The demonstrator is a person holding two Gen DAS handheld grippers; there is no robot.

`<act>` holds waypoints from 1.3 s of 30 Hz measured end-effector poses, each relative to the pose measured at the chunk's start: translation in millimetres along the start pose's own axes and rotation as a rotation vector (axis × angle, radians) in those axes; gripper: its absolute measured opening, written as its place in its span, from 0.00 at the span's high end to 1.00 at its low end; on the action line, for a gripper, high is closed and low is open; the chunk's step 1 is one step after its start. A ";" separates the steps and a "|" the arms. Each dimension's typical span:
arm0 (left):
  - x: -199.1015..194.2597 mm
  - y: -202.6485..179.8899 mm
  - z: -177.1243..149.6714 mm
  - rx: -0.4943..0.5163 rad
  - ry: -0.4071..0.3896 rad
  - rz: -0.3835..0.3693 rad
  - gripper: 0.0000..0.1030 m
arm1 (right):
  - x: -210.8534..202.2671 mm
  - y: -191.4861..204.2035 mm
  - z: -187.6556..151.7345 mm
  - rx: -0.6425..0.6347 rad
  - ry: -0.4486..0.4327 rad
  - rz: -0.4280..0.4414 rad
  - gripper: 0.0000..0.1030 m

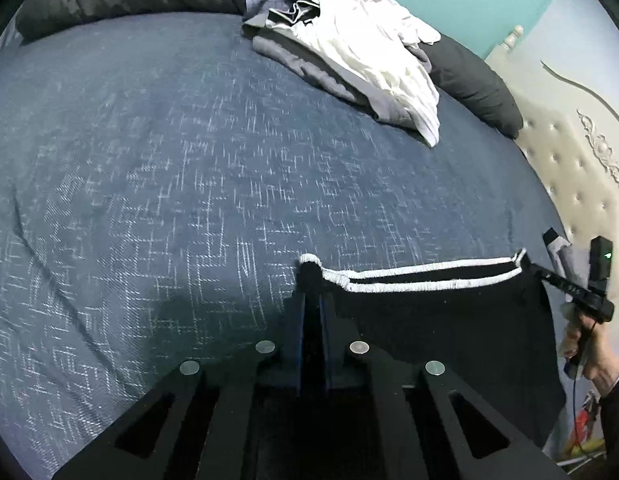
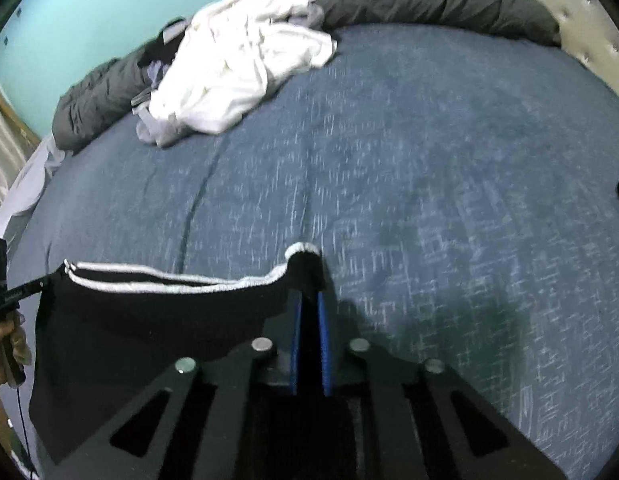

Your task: Fold clothes

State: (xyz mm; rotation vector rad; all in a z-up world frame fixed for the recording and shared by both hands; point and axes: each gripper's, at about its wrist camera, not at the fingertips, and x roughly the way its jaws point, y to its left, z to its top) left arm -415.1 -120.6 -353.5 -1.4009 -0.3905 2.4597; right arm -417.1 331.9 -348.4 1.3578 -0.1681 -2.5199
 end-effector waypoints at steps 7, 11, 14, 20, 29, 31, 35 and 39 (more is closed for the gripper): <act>-22.8 18.5 4.0 -0.072 -0.100 0.037 0.94 | -13.5 -19.7 11.1 0.075 -0.070 -0.071 0.98; -11.0 24.4 2.8 -0.094 -0.044 0.033 0.94 | -3.3 -23.1 12.3 0.092 -0.037 -0.075 0.98; -7.1 20.6 0.0 -0.089 -0.028 0.043 0.90 | -4.5 -16.6 11.8 0.082 -0.033 -0.006 0.96; -37.2 24.2 -19.8 -0.136 -0.051 0.021 0.80 | -38.2 -20.6 -10.1 0.129 -0.023 0.047 0.82; -85.1 -4.6 -109.5 -0.083 0.019 -0.082 0.63 | -98.3 -20.3 -107.1 0.082 0.114 0.129 0.75; -90.5 -12.8 -128.0 -0.068 0.034 -0.098 0.58 | -109.2 -19.5 -127.0 0.074 0.147 0.136 0.73; -96.7 -26.8 -155.3 -0.056 0.043 -0.093 0.53 | -123.5 -14.1 -154.5 0.079 0.173 0.133 0.64; -101.0 -31.0 -178.7 -0.094 -0.012 -0.083 0.53 | -124.7 -8.6 -167.3 0.085 0.174 0.103 0.64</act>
